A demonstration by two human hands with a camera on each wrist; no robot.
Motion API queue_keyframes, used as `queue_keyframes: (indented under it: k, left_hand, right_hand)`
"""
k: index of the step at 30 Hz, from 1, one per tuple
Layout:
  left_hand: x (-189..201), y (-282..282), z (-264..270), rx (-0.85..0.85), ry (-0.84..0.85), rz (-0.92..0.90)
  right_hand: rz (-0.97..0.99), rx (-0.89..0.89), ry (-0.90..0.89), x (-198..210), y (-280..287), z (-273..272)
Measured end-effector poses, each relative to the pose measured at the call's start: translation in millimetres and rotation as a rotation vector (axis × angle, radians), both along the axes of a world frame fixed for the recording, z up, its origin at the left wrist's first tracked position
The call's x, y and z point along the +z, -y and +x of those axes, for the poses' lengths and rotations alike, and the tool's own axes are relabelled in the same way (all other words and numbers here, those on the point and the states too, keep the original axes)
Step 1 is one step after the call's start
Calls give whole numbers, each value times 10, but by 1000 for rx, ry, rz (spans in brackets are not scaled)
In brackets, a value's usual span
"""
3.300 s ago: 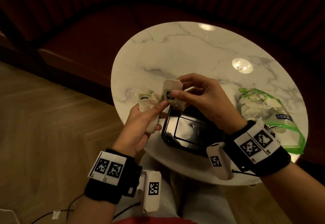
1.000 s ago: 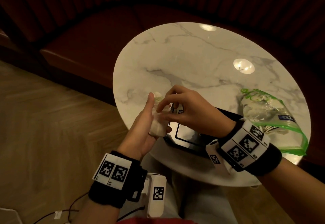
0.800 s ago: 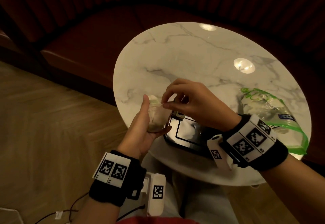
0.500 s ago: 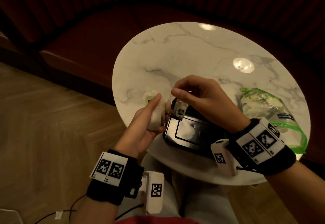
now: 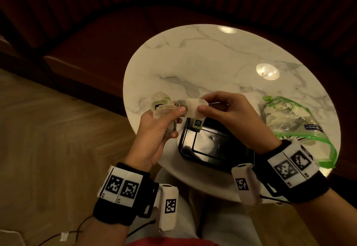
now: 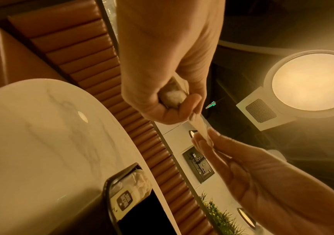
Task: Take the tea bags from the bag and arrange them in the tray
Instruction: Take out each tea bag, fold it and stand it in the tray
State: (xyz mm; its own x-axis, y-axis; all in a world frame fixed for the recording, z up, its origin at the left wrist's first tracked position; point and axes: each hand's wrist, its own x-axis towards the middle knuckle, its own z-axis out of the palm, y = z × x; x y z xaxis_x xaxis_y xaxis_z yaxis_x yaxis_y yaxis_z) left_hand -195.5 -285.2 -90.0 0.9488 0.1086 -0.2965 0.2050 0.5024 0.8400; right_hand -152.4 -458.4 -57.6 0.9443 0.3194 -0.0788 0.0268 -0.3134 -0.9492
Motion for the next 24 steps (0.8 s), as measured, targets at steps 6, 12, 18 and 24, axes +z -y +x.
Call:
queue_keyframes:
  k: [6,12,18,24]
  left_hand:
    - [6,1,-3,13,5,43]
    - [-26,-2,14,10,-70,57]
    - [-131,-47,4,11,-190,56]
    - [-146,-54,2,-2,-203,49]
  right_hand:
    - [3,-23,-6,-24,25,21]
    - [7,-29,-17,-46,35,91]
    - [-400,163,94,-66,181,303]
    - [-650,275,79,-227,88,442]
